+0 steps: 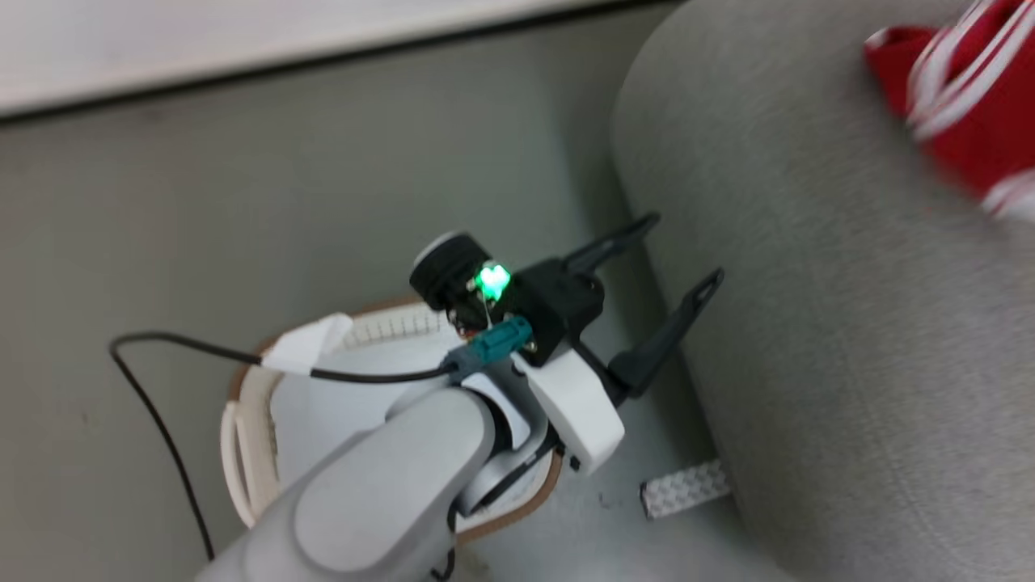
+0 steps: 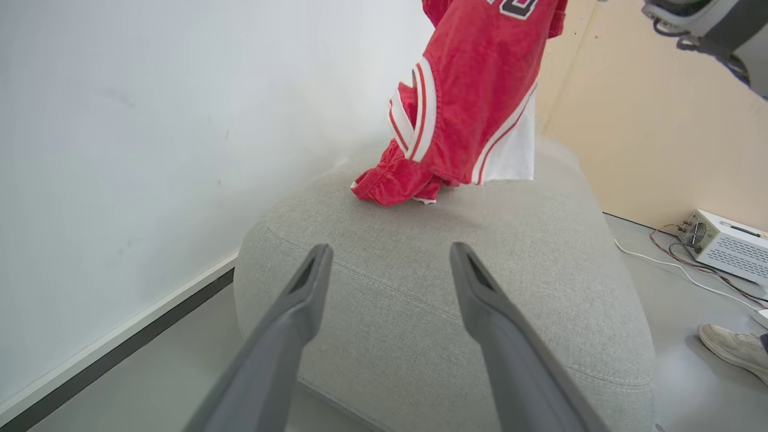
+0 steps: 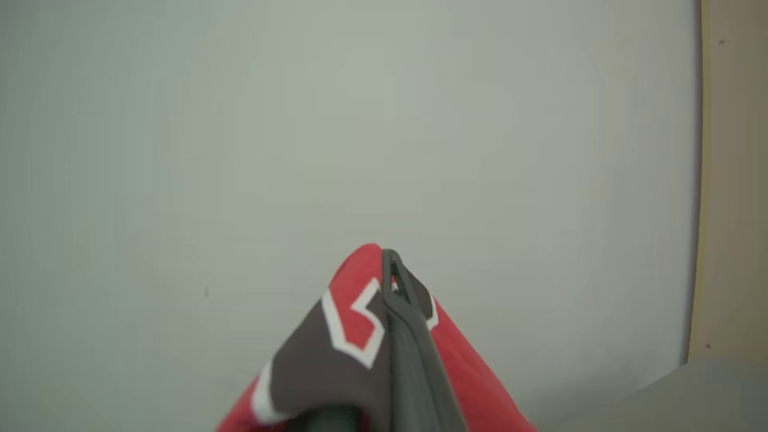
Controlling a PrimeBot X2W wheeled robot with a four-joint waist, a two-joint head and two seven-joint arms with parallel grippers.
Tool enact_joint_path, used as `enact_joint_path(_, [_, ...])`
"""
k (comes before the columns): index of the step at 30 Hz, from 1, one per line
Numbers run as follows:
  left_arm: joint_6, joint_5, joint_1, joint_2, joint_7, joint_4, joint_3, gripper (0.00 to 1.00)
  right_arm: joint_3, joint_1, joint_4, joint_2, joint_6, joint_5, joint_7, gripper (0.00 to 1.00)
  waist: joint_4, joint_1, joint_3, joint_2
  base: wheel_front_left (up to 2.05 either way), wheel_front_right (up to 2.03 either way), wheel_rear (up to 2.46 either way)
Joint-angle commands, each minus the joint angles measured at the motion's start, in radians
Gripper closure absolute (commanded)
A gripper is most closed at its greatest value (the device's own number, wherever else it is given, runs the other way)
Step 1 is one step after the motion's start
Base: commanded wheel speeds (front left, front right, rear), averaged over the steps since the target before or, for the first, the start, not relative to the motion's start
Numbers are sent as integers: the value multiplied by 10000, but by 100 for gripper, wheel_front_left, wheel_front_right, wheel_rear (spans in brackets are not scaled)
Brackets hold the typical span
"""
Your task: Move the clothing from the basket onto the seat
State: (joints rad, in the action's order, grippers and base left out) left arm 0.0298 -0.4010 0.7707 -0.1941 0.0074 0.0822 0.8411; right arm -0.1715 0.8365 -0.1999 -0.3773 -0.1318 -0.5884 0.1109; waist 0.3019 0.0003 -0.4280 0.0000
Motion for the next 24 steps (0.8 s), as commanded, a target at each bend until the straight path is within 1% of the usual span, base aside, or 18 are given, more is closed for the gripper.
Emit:
enact_joint_path(1, [77,121,406,-36,-24,5,-79,0,-644,1010,-485,-268,23,386,-132,100,-743,-3,-1893,0,0,0,0])
enact_joint_path(3, [127,194,703,15,-80,18,-98,0,-1299,1991,-1064,-605,23,777,-202,100,-883,-3,-2280,0,0,0,0])
enact_joint_path(6, [198,258,1003,82,-99,-29,-89,0,-2218,3062,-1937,-1301,23,1511,-208,100,-1051,-3,-2759,0,0,0,0])
enact_joint_path(8, [191,278,1115,87,-95,-68,-94,0,-2749,3437,-2634,-1787,23,2125,-125,100,-1119,-3,-3016,0,0,0,0])
enact_joint_path(10, [162,288,1122,77,-69,-74,-76,0,-3219,3469,-3448,-2146,24,2838,6,100,-1173,-3,-3222,0,0,0,0])
enact_joint_path(12, [133,307,1064,38,-56,-52,-40,0,-3691,3146,-4334,-2306,23,3604,274,100,-1194,-3,-3373,0,0,0,0])
enact_joint_path(14, [78,298,909,-3,-72,-11,8,0,-4201,2801,-5186,-2097,23,4218,703,100,-1192,-3,-3462,0,0,0,0])
enact_joint_path(15, [63,299,826,-20,-96,11,32,0,-4456,2614,-5598,-1887,23,4468,909,91,-1181,-3,-3476,0,0,0,0])
enact_joint_path(16, [49,295,765,-40,-116,29,58,0,-4659,2382,-5964,-1723,23,4770,1090,67,-1168,-3,-3469,0,0,0,0])
enact_joint_path(17, [4,277,706,-50,-146,32,72,0,-4806,2170,-6281,-1539,24,5021,1243,53,-1148,-3,-3445,0,0,0,0])
enact_joint_path(18, [-14,266,650,-61,-180,33,84,0,-4942,2018,-6503,-1390,24,5269,1359,9,-1128,-3,-3399,0,0,0,0])
enact_joint_path(19, [-41,236,584,-68,-185,35,93,0,-5133,1922,-6667,-1234,24,5372,1444,0,-1108,-3,-3341,0,0,0,0])
enact_joint_path(21, [-98,168,486,-142,-230,52,53,0,-5221,1680,-6823,-867,24,5710,1530,0,-1060,-3,-3191,0,0,0,0])
enact_joint_path(22, [-98,168,486,-142,-230,52,53,0,-5221,1680,-6823,-867,24,5710,1530,0,-1060,-3,-3191,0,0,0,0])
enact_joint_path(23, [-161,142,433,-233,-287,85,-38,0,-5136,1494,-6551,-490,23,5829,1534,0,-986,-3,-2978,0,0,0,0])
enact_joint_path(24, [-211,125,393,-269,-362,121,-96,0,-4956,1312,-6317,-334,23,5892,1537,0,-945,-3,-2830,0,0,0,0])
